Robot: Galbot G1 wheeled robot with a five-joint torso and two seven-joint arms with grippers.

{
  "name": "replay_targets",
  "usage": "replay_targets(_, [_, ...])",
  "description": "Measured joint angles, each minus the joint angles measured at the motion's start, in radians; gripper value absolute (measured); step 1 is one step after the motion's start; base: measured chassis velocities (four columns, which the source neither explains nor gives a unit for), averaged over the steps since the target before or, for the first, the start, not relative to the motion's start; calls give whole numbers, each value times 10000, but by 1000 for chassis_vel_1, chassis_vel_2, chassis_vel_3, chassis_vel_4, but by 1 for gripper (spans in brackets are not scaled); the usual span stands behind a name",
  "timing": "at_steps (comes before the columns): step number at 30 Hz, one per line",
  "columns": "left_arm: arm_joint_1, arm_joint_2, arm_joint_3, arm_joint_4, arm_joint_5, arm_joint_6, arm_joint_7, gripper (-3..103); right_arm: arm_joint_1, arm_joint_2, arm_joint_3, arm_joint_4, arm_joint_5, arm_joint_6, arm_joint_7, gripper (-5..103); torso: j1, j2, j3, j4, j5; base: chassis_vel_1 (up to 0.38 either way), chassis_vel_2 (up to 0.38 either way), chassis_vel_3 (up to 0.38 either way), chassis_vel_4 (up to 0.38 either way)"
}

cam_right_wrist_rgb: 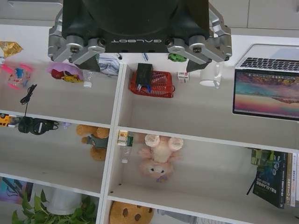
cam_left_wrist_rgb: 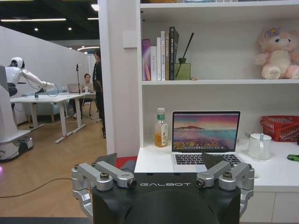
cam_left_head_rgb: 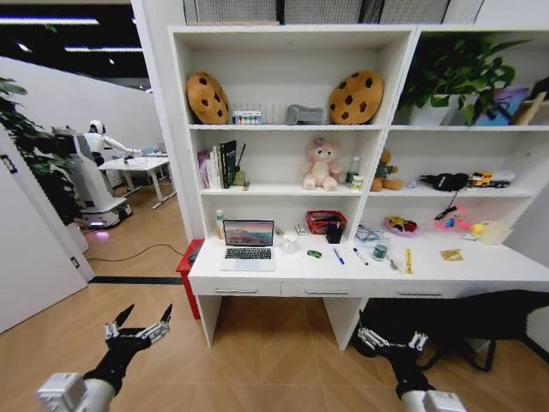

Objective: Organize the objects on the table.

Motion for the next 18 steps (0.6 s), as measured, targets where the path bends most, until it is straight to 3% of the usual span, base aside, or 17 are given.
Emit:
replay_targets(1, [-9, 4, -20, 0, -26, -1, 0, 102, 3, -3, -4, 8, -1, 0, 36, 100, 0, 0, 0, -1, 0, 0, 0, 0, 0])
replay_targets(9, [-41, -28, -110, 1, -143, 41, 6, 95, 18, -110, 3, 38, 74, -118, 61, 100, 0, 0, 0, 0, 1, 0, 0, 0, 0])
replay_targets(18, [-8, -122, -123, 5, -110, 104, 100, 100, -6, -53, -55, 232, 175, -390, 84, 100, 0, 0, 0, 0, 0, 0, 0, 0, 0])
